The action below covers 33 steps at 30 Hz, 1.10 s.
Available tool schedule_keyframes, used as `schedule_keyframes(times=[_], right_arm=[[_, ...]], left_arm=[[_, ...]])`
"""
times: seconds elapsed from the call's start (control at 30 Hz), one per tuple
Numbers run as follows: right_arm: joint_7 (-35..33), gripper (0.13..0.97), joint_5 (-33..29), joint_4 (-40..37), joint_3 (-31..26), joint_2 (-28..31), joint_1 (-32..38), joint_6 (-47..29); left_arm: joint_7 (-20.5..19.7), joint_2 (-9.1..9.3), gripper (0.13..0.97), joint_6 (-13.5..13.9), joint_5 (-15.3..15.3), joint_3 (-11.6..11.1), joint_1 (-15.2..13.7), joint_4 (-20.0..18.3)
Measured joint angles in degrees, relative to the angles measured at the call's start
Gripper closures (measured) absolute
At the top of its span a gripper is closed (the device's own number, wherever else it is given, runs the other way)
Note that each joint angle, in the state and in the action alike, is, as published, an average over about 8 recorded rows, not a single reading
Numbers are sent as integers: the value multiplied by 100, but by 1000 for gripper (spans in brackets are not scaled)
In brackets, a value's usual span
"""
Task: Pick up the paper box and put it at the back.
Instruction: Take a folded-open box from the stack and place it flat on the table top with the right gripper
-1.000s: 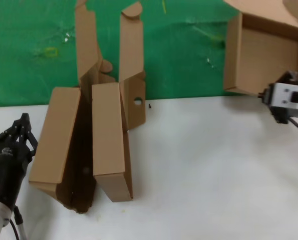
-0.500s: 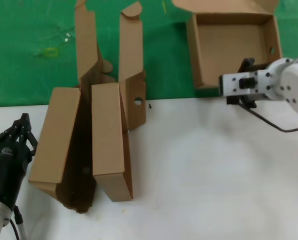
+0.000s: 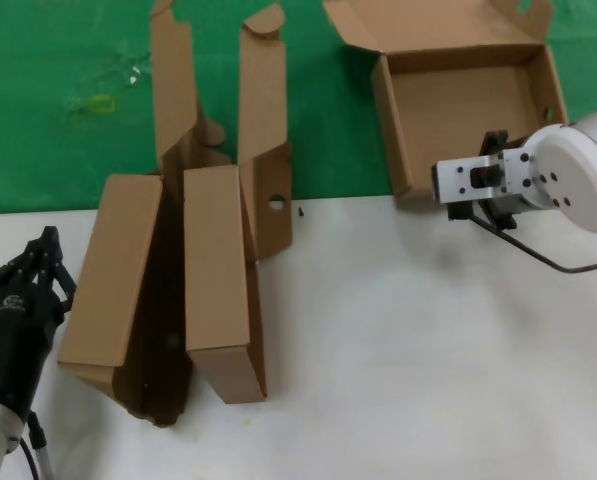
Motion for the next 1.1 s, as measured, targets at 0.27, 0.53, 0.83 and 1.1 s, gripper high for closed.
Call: schedule_keyframes(times=[0.27,0.53,0.83,1.1], right_arm=[[79,946,-146,-234,-8,-127,100,-59],[120,946,-270,-784,-69,-411,248,160],[191,939,-296,-1173,-54,-567,371,362],[349,905,-180,-973,74,-530,445,216]], left_arm=[[0,0,954,0,0,0,0,0],[0,0,954,0,0,0,0,0],[0,0,954,0,-1,0,0,0],[0,0,954,0,-1,0,0,0]])
